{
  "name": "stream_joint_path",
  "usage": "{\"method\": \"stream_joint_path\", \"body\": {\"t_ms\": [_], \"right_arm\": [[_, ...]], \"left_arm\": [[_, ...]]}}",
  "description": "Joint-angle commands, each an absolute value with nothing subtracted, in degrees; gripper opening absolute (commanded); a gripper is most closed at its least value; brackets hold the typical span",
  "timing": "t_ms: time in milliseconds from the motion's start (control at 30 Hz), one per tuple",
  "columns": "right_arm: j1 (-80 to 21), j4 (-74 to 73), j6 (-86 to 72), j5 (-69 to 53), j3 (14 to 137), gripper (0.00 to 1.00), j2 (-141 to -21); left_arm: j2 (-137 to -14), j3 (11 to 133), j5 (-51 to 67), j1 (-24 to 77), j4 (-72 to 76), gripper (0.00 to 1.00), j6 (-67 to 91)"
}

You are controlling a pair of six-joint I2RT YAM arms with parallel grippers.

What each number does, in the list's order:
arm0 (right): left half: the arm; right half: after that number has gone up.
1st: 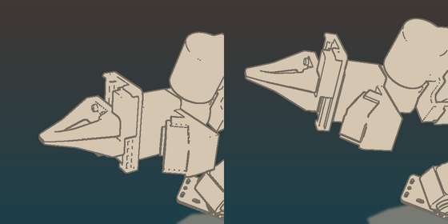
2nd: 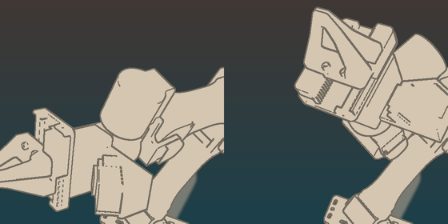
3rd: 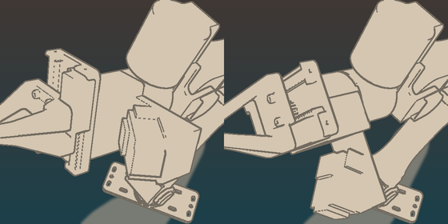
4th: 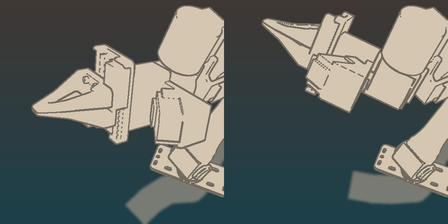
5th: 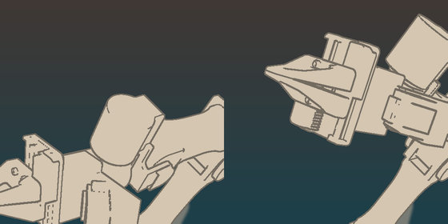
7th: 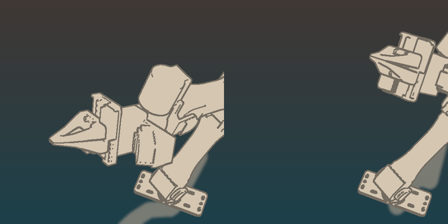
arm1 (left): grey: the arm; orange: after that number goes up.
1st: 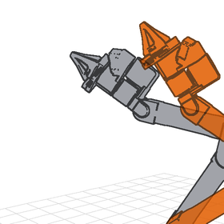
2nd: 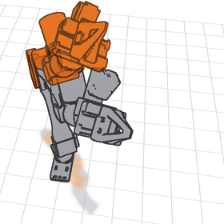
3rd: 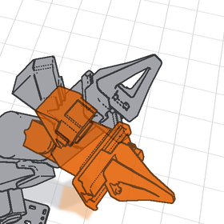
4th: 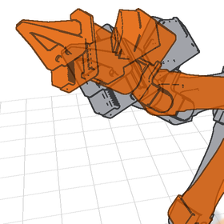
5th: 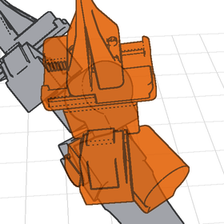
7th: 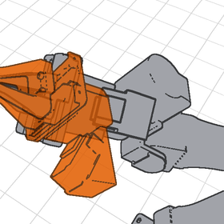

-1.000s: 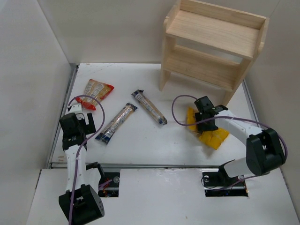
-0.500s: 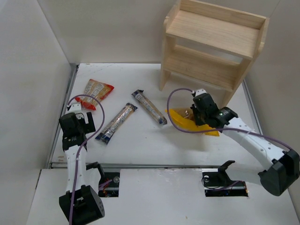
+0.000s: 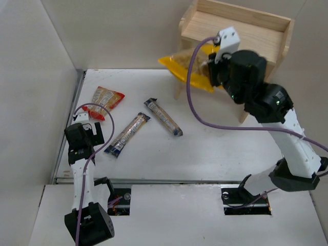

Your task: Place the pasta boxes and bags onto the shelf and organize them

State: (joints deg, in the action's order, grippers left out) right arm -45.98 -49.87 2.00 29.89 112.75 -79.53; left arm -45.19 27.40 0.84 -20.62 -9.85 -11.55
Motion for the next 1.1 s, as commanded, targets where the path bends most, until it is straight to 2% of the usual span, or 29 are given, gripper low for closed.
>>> {"method": "stream_joint_path", "body": {"t_ms": [0, 67, 133, 267, 467, 667, 733, 767, 967, 1067], "right_arm": [[-45.49, -39.56, 16.75, 39.10, 134.06, 0.00, -85.04], [-41.81, -35.97, 24.05, 41.39, 145.84, 0.00, -92.07], [-36.11, -28.87, 28.20, 41.92, 151.25, 0.00, -96.66], [-25.11, -16.28, 28.83, 41.66, 148.45, 0.00, -100.53], [-16.14, -14.68, 25.15, 39.11, 147.32, 0.00, -106.70], [-13.40, -21.96, 13.56, 37.71, 138.36, 0.03, -103.89], [-13.14, -23.72, 10.39, 36.39, 134.93, 0.09, -102.49], [-12.96, -23.82, 9.15, 36.47, 133.09, 0.15, -101.70], [-12.87, -24.87, 5.63, 38.40, 129.20, 0.05, -96.69], [-13.84, -23.82, 5.80, 40.25, 128.15, 0.03, -95.01]], "left_arm": [[-44.65, 27.95, 0.88, -20.52, -8.09, 1.00, -11.87], [-44.30, 27.86, 0.88, -20.61, -8.09, 1.00, -11.87], [-43.86, 27.77, 0.88, -20.61, -8.09, 1.00, -11.87], [-42.45, 27.42, 1.05, -20.61, -8.09, 1.00, -11.95], [-40.96, 27.16, 1.32, -20.26, -8.09, 1.00, -11.95], [-40.69, 27.07, 1.41, -20.79, -8.09, 1.00, -11.95], [-41.13, 27.07, 1.49, -20.70, -8.09, 1.00, -11.95], [-41.22, 27.07, 1.49, -20.61, -8.09, 1.00, -11.95], [-41.40, 27.16, 1.49, -20.26, -8.09, 1.00, -11.95], [-41.57, 27.25, 1.49, -20.26, -8.09, 1.00, -11.95]]}}
